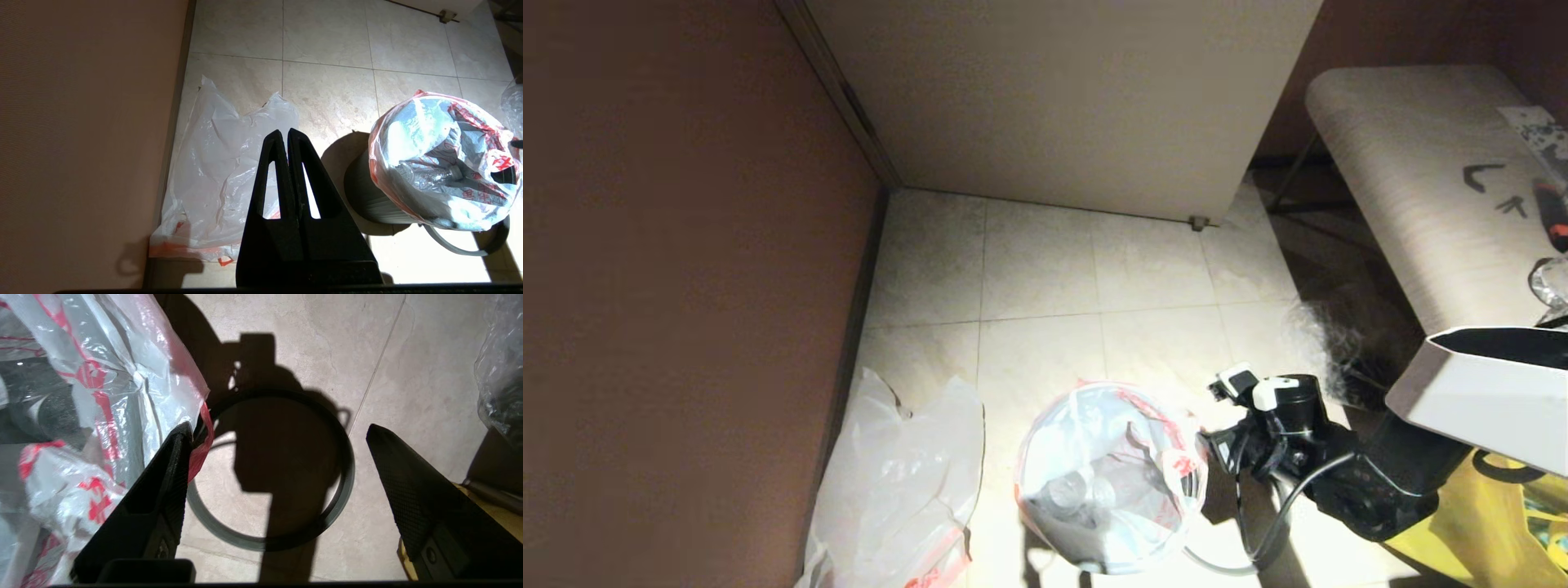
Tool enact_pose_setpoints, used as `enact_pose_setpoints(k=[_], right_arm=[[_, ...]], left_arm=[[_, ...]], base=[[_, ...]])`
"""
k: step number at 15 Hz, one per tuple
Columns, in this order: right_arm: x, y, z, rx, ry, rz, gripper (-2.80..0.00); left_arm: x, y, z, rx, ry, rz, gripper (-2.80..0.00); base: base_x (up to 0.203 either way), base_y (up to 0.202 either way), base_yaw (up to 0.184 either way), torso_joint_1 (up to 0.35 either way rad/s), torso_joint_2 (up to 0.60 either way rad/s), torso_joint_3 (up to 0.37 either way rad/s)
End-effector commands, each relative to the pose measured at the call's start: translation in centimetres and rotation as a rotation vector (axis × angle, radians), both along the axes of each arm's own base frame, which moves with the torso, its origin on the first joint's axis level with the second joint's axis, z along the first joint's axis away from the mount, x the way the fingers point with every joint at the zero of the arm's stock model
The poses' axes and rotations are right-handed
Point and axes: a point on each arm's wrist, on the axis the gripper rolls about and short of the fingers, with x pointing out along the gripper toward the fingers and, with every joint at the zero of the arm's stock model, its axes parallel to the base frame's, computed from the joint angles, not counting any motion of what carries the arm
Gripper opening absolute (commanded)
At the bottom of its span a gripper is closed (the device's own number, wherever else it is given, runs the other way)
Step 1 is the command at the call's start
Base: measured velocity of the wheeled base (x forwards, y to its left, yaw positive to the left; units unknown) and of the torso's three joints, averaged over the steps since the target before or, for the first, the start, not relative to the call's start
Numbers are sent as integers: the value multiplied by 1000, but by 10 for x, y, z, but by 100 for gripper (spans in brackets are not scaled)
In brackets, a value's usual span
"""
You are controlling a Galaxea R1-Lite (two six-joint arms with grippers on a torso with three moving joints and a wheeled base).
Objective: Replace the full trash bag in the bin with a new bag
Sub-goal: Place the trash bag on the floor
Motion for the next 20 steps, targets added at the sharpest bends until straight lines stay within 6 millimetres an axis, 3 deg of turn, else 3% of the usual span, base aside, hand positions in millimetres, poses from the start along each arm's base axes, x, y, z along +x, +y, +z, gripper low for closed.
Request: enact_pose_setpoints(k=[1, 6, 10, 14, 20], right_arm=[[4, 0, -17, -29, 7, -2, 0], [19, 6, -24, -60, -35, -29, 0], [30, 14, -21, -182, -96, -96, 0], [23, 38, -24, -305, -134, -205, 0], [18, 42, 4, -304, -221, -297, 0]], left_arm=[[0, 0, 0, -1, 1, 1, -280], [0, 0, 0, -1, 1, 1, -280], [0, 0, 0, -1, 1, 1, -280], [0, 0, 0, -1, 1, 1, -280], [0, 0, 0, -1, 1, 1, -280]], base=[[0, 0, 0, 0, 0, 0], [0, 0, 0, 0, 0, 0], [0, 0, 0, 0, 0, 0], [0, 0, 0, 0, 0, 0], [0, 0, 0, 0, 0, 0]])
